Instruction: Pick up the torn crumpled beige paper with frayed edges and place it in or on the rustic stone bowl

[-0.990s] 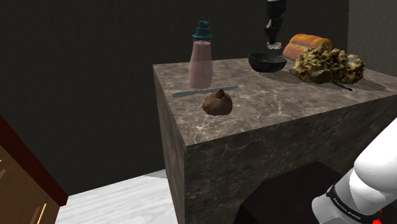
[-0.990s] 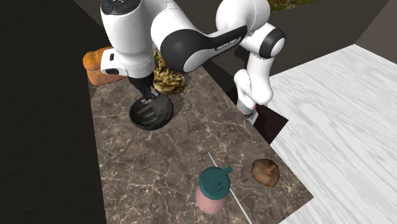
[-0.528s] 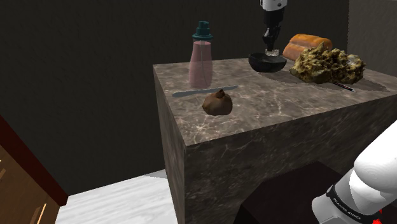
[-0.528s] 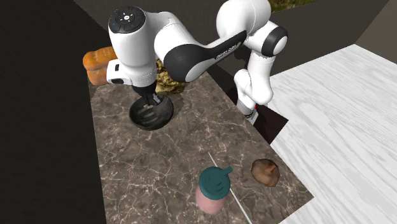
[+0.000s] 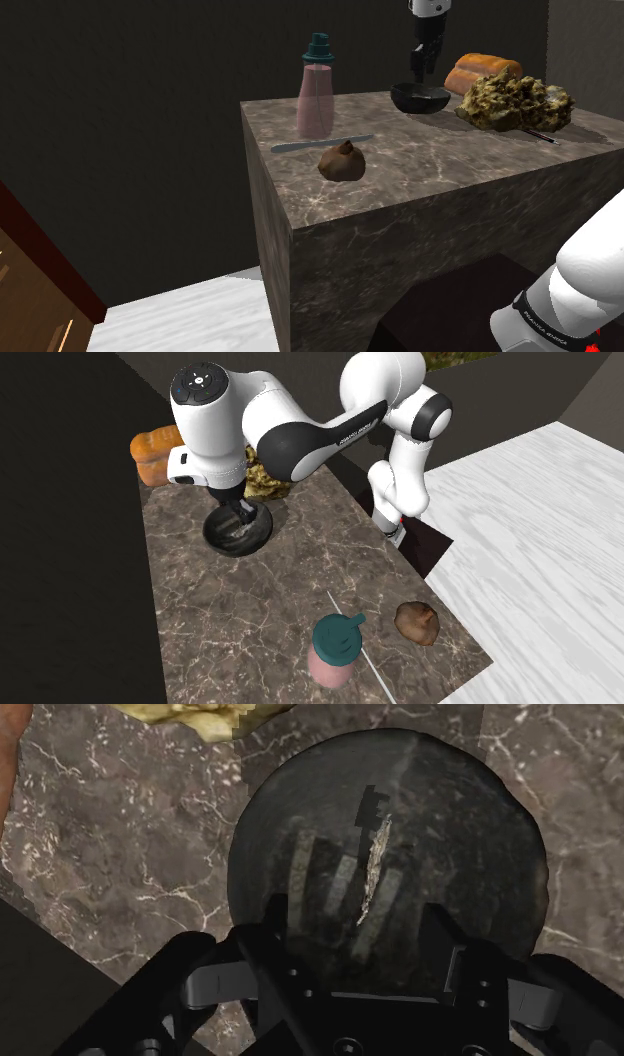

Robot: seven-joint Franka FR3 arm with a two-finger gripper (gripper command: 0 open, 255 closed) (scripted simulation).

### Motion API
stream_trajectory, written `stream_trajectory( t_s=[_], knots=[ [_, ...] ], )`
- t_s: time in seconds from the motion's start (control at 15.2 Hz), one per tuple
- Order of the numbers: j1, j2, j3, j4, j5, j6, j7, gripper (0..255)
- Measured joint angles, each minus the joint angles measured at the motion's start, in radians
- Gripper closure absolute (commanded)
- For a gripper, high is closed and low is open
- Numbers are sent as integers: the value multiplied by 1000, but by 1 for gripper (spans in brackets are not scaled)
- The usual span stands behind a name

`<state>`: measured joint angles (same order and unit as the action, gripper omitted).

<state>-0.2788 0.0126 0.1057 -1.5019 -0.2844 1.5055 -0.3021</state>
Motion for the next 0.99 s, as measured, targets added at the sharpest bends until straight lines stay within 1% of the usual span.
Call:
stream_trajectory(
  t_s=[0.26,0.4,0.53,0.66,0.99],
  knots=[
    [0,0,0,0,0,0,0,0],
    [7,14,6,56,-3,-44,0,0],
    [16,41,14,147,-9,-110,-3,0],
    [20,57,17,191,-13,-138,-5,0],
    [22,64,18,210,-14,-150,-6,0]
  ],
)
